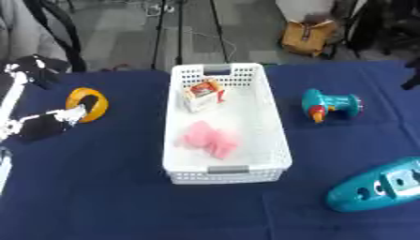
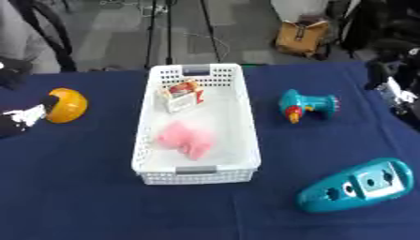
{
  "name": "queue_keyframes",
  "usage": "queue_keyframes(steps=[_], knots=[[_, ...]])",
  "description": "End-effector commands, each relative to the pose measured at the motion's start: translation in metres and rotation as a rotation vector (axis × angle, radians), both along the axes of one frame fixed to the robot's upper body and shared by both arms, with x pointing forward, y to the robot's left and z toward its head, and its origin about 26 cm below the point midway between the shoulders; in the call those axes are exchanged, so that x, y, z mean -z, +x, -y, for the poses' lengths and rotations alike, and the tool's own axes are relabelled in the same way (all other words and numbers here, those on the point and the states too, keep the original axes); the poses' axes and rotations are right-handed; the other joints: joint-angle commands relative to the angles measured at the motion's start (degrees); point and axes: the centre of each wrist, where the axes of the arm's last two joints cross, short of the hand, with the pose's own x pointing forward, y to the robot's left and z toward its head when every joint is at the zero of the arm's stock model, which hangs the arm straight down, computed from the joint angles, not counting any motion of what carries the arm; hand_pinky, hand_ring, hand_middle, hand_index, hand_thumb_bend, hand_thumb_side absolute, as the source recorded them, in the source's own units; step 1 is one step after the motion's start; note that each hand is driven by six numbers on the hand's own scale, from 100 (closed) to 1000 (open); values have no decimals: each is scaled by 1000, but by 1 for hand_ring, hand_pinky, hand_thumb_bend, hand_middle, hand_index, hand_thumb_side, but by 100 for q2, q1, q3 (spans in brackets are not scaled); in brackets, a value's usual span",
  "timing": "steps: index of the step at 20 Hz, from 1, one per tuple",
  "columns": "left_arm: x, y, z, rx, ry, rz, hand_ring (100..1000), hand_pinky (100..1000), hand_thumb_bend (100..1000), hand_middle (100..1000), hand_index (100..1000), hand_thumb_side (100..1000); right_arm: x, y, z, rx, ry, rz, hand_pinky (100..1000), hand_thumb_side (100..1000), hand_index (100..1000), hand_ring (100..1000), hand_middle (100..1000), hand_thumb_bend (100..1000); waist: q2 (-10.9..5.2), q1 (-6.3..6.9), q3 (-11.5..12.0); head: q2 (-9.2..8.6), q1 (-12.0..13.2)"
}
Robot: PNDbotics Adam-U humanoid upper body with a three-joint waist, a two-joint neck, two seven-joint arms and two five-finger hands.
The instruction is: Pick up objects on the table and place them in the box.
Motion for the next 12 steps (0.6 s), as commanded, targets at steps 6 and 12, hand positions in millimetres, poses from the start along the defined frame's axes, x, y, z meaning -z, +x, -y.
queue_keyframes(steps=[6,12], knots=[[-7,-2,-2,4,0,17,631,600,529,654,773,442,-10,-1,5,8,-18,25,547,574,844,474,610,371,-57,-1,4,29,-36],[-7,-2,-2,1,7,11,631,600,527,654,773,440,-10,-1,5,10,-18,24,547,574,844,474,610,370,-55,-6,11,27,-63]])
